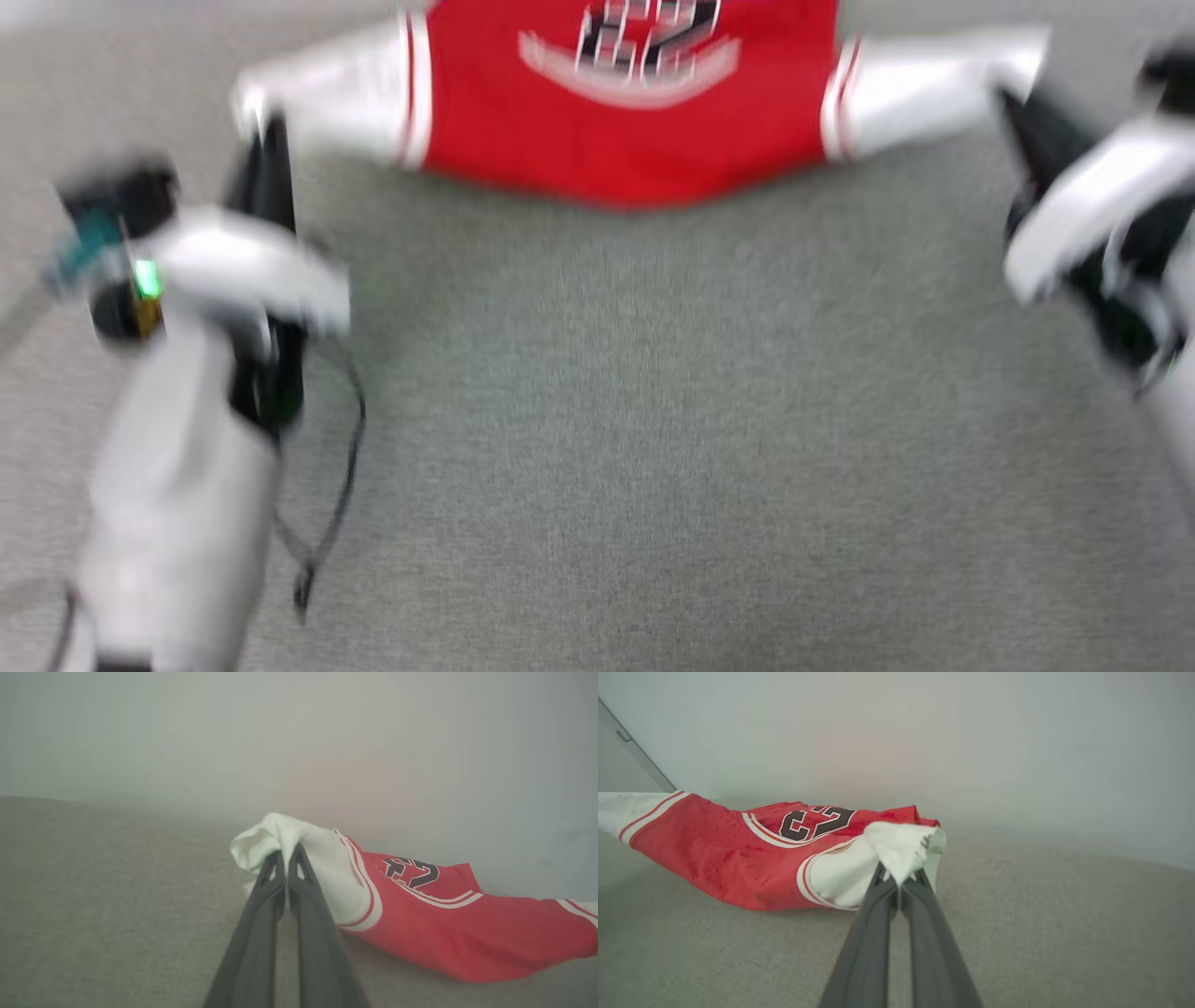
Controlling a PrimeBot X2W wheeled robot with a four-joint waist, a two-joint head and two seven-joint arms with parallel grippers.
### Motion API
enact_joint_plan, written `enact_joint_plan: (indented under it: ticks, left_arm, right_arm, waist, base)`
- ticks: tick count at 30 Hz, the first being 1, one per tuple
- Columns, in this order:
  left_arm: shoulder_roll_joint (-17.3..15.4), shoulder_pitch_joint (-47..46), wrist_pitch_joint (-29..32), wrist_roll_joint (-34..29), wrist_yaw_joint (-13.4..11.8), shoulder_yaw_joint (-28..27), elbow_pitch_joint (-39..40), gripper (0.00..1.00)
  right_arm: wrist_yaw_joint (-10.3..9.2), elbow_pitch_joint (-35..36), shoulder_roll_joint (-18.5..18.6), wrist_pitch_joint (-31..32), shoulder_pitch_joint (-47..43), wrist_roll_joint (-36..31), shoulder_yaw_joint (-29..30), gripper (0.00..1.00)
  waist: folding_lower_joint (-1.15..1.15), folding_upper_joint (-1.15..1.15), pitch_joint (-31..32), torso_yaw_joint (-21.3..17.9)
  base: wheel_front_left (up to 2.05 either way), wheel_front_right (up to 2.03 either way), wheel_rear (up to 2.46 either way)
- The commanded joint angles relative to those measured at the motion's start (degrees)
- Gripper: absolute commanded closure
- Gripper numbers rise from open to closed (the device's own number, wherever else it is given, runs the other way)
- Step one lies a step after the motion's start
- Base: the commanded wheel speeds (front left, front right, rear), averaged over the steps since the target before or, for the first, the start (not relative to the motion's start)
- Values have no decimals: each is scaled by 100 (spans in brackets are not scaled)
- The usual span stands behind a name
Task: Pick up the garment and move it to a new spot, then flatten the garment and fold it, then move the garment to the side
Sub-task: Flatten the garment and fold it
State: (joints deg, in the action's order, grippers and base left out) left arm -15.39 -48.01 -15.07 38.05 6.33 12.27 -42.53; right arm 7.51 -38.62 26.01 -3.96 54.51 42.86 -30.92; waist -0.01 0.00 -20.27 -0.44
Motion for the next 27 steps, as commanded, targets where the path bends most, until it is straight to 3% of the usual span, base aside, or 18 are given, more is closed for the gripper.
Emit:
enact_joint_plan:
  ticks: [1,9,14,25,26,27]
  left_arm:
    - [31,669,-13,36,-32,-64,266,100]
    - [-22,2805,192,173,-355,-65,1336,100]
    - [-81,3750,433,306,-575,-91,1856,100]
    - [-280,5467,1008,503,-1108,-125,3009,100]
    - [-300,5560,1005,475,-1178,-139,3076,100]
    - [-313,5625,1005,450,-1223,-141,3137,100]
  right_arm:
    - [-4,272,104,38,-621,67,77,100]
    - [-4,1241,103,308,-2984,-29,1029,100]
    - [-4,1779,-157,617,-4262,-224,1667,100]
    - [-4,3404,-1448,2369,-7162,-1455,3158,100]
    - [-4,3508,-1544,2544,-7314,-1575,3239,75]
    - [-4,3598,-1650,2715,-7428,-1629,3298,42]
  waist:
    - [1,0,781,6]
    - [1,0,1516,42]
    - [1,0,1773,66]
    - [1,0,2125,177]
    - [1,0,2132,181]
    - [1,0,2134,185]
  base:
    - [0,0,0]
    - [0,0,0]
    - [0,0,0]
    - [0,0,0]
    - [0,0,0]
    - [0,0,0]
